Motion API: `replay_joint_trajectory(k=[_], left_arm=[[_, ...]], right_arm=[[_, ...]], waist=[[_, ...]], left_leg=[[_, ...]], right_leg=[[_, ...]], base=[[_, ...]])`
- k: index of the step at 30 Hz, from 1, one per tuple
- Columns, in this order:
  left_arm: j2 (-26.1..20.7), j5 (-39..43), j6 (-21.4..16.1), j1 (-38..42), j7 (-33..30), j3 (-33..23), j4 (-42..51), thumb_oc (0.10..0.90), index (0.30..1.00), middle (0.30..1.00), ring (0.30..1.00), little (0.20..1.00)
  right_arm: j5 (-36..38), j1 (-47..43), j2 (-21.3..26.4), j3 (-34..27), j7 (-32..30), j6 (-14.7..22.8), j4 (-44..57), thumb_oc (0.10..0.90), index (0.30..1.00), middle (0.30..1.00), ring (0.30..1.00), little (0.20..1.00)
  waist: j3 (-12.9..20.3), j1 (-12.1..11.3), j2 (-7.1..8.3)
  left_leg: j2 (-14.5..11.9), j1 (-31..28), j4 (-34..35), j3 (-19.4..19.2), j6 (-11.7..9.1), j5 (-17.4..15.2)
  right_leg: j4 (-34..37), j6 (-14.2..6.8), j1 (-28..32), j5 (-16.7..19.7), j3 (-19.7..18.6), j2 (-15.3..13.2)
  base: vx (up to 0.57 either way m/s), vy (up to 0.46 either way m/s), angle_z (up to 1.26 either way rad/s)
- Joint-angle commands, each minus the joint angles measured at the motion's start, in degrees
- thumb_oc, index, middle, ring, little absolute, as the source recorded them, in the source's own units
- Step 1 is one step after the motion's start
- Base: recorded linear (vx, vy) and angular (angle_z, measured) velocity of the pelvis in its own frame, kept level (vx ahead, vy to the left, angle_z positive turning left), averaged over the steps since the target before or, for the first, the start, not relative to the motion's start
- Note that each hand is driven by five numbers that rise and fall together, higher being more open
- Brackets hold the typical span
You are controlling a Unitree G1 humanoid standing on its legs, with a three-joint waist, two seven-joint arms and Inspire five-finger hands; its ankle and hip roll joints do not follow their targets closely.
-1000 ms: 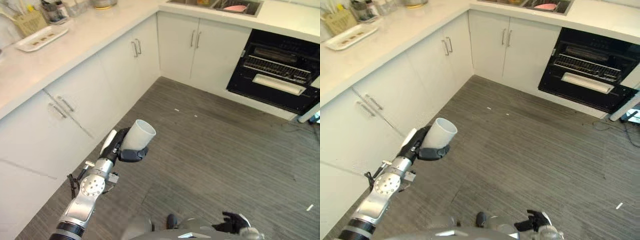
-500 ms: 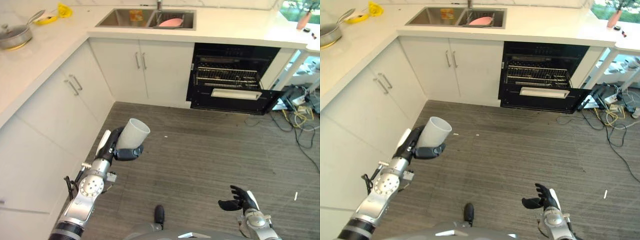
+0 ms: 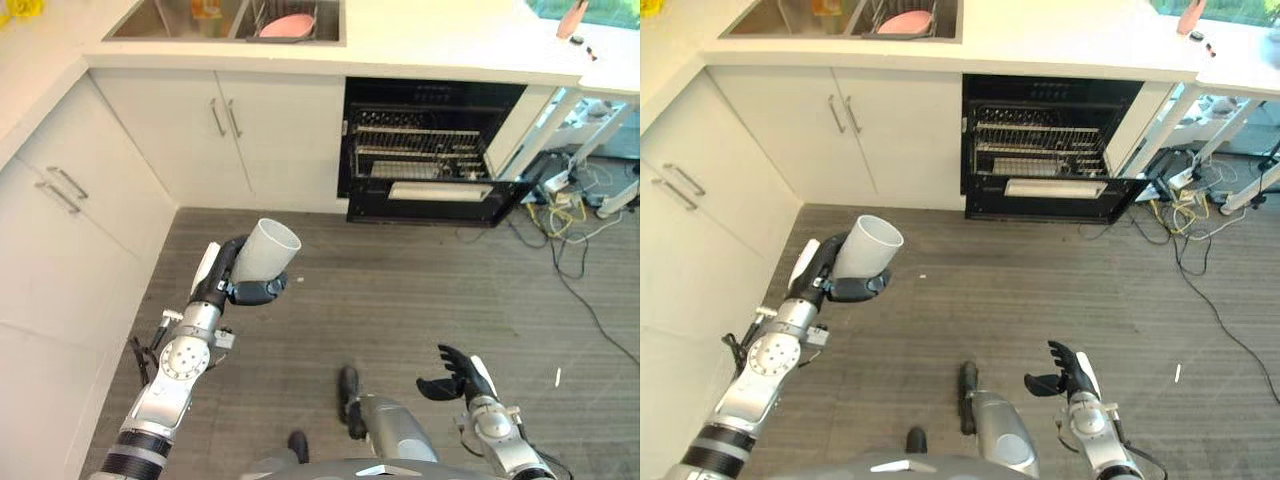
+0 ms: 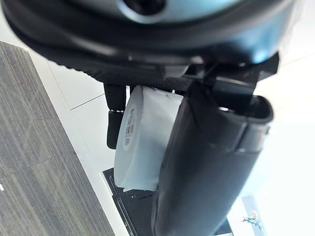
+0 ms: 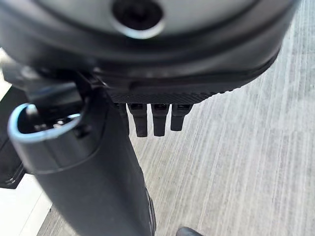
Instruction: Place the dishes in the dishwasher.
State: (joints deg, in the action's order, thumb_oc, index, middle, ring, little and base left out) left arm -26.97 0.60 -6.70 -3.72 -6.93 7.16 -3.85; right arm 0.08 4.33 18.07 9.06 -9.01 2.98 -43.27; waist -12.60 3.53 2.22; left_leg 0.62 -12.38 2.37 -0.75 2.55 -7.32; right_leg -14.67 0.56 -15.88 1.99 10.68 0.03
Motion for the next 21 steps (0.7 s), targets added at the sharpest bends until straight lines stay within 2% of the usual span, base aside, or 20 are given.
replay_joint_trajectory(k=[1,2,4,5,6,8,9,10,11,12,14,17,18,19,20,21], left_arm=[[-1.4,-0.8,-5.5,5.1,-1.3,-2.6,8.0,0.4,0.3,0.3,0.3,0.3],[-1.0,0.6,-5.8,5.7,-1.2,-2.0,8.5,0.4,0.3,0.3,0.3,0.3],[-0.5,1.8,-5.9,6.5,-2.0,-1.3,7.8,0.4,0.3,0.3,0.3,0.3],[-0.5,2.2,-6.0,6.8,-2.1,-0.9,7.8,0.4,0.3,0.3,0.3,0.3],[-0.4,2.7,-6.0,7.2,-2.3,-0.5,7.6,0.4,0.3,0.3,0.3,0.3],[-0.6,3.0,-6.2,7.4,-2.8,-0.2,7.3,0.4,0.3,0.3,0.3,0.3],[-0.7,3.0,-6.2,7.4,-2.8,-0.1,7.2,0.4,0.3,0.3,0.3,0.3],[-1.3,3.2,-6.1,7.5,-3.3,-0.1,7.2,0.4,0.3,0.3,0.3,0.3],[-1.5,3.3,-6.0,7.3,-3.6,-0.3,7.2,0.4,0.3,0.3,0.3,0.3],[-1.5,3.3,-6.0,7.3,-3.6,-0.3,7.3,0.4,0.3,0.3,0.3,0.3],[-2.0,3.2,-6.2,7.4,-4.2,-0.3,7.0,0.4,0.3,0.3,0.3,0.3],[-1.9,3.9,-6.0,8.3,-2.7,1.1,6.7,0.4,0.3,0.3,0.3,0.3],[-2.0,3.8,-6.1,8.9,-2.3,1.9,6.7,0.4,0.3,0.3,0.3,0.3],[-2.1,3.9,-6.0,9.9,-2.1,2.7,6.2,0.4,0.3,0.3,0.3,0.3],[-2.1,3.9,-6.0,10.0,-2.2,2.9,6.0,0.4,0.3,0.3,0.3,0.3],[-2.6,3.6,-6.0,10.5,-2.3,3.0,6.3,0.4,0.3,0.3,0.3,0.3]], right_arm=[[0.2,-2.7,3.6,-0.5,-1.5,3.6,1.3,0.8,0.9,0.9,0.9,0.9],[0.9,-2.3,4.4,-0.9,-1.9,3.6,1.4,0.8,0.9,0.9,0.9,0.9],[1.5,-2.7,5.2,-1.0,-2.5,3.3,0.4,0.8,0.9,0.9,0.9,0.9],[1.9,-2.9,5.3,-1.0,-2.8,3.0,-0.2,0.8,0.9,0.9,0.9,0.9],[2.4,-2.9,5.1,-1.1,-2.9,2.8,-1.0,0.8,0.9,0.9,0.9,0.9],[2.9,-2.6,5.1,-1.4,-3.1,2.7,-1.8,0.8,0.9,0.9,0.9,0.9],[2.9,-2.6,5.1,-1.4,-3.1,2.7,-1.9,0.8,0.9,0.9,0.9,0.9],[2.9,-3.3,5.6,-1.4,-3.6,2.3,-2.8,0.8,0.9,0.9,0.9,0.9],[2.8,-3.7,5.7,-1.4,-3.7,2.3,-3.3,0.8,0.9,0.9,0.9,0.9],[2.8,-3.8,5.7,-1.4,-3.7,2.3,-3.4,0.8,0.9,0.9,0.9,0.9],[2.8,-4.2,6.4,-2.4,-4.5,2.2,-3.8,0.8,0.9,0.9,0.9,0.9],[3.3,-1.5,5.7,-4.8,-4.0,2.6,-3.1,0.8,0.9,0.9,0.9,0.9],[3.6,-1.2,5.5,-5.5,-4.1,2.6,-3.2,0.8,0.9,0.9,0.9,0.9],[4.1,-0.5,5.2,-6.6,-4.6,2.6,-3.1,0.8,0.9,0.9,0.9,0.9],[4.1,-0.4,5.2,-6.7,-4.6,2.5,-3.0,0.8,0.9,0.9,0.9,0.9],[4.2,-0.4,4.7,-7.1,-4.6,2.2,-2.9,0.8,0.9,0.9,0.9,0.9]], waist=[[4.8,-0.2,0.75],[4.0,-0.1,0.77],[3.0,-0.6,1.01],[2.8,-0.8,1.2],[2.7,-0.9,1.42],[3.1,-1.1,1.91],[3.0,-1.3,2.11],[3.3,-1.8,1.77],[3.4,-2.1,1.44],[3.4,-2.0,1.4],[3.5,-1.8,0.46],[5.4,-0.3,-1.52],[6.0,0.1,-1.79],[6.6,0.6,-1.74],[6.6,0.6,-1.54],[6.4,0.9,-1.2]], left_leg=[[2.7,5.4,-11.2,0.7,-3.1,-0.8],[1.9,10.7,-24.8,-0.4,-6.5,2.0],[1.0,16.6,-34.4,-0.9,-8.2,5.8],[0.3,18.5,-35.3,-1.8,-7.8,6.1],[-1.8,20.3,-33.7,-2.7,-7.2,5.7],[-6.1,20.1,-25.1,-3.5,-6.3,4.4],[-5.9,19.4,-24.3,-3.7,-6.3,4.6],[-9.4,20.2,-16.5,-1.0,-7.2,6.3],[-11.7,20.4,-12.6,1.1,-8.2,9.1],[-11.8,20.0,-11.8,1.1,-8.4,9.5],[-16.7,22.2,-6.8,4.8,-10.7,14.3],[-18.4,19.5,-3.3,0.4,-12.7,15.4],[-17.5,19.2,-3.1,-0.3,-12.9,14.5],[-16.0,19.1,-4.6,-0.7,-12.6,13.1],[-15.7,19.3,-5.0,-0.7,-12.4,12.8],[-14.0,19.3,-6.5,-0.8,-11.4,11.0]], right_leg=[[7.9,-4.2,11.1,-3.3,-3.1,-0.1],[8.6,-2.8,13.7,-4.1,-2.7,-0.9],[9.0,-1.5,15.9,-5.2,-2.8,-1.5],[9.2,-1.4,16.8,-5.4,-2.5,-2.1],[9.5,-1.6,17.6,-5.5,-2.0,-3.0],[10.2,-2.9,18.8,-6.1,-2.0,-4.7],[10.3,-2.9,19.0,-6.2,-2.1,-4.9],[10.9,-4.0,19.9,-6.9,-3.1,-5.9],[11.0,-4.5,20.5,-7.5,-4.0,-6.3],[11.0,-4.3,20.5,-7.6,-3.9,-6.2],[11.1,-5.6,22.8,-9.4,-6.5,-7.8],[11.6,-7.7,24.4,-9.5,-6.7,-10.4],[11.5,-8.3,24.5,-8.8,-6.5,-11.5],[10.9,-9.1,24.6,-7.2,-6.4,-13.7],[11.0,-9.3,24.6,-7.2,-6.4,-14.1],[8.7,-9.5,23.2,-4.7,-7.4,-15.6]], base=[[0.19,-0.016,0.44],[0.16,-0.015,0.48],[0.19,0.012,0.46],[0.17,0.074,0.3],[0.23,0.136,0.22],[0.22,0.182,0.26],[0.24,0.27,0.17],[0.25,0.297,0.03],[0.24,0.287,0.06],[0.18,0.223,0.16],[0.33,0.471,-0.06],[0.33,0.571,-0.35],[0.29,0.506,-0.11],[0.2,0.363,-0.06],[0.17,0.333,0.0],[0.11,0.291,0.01]])
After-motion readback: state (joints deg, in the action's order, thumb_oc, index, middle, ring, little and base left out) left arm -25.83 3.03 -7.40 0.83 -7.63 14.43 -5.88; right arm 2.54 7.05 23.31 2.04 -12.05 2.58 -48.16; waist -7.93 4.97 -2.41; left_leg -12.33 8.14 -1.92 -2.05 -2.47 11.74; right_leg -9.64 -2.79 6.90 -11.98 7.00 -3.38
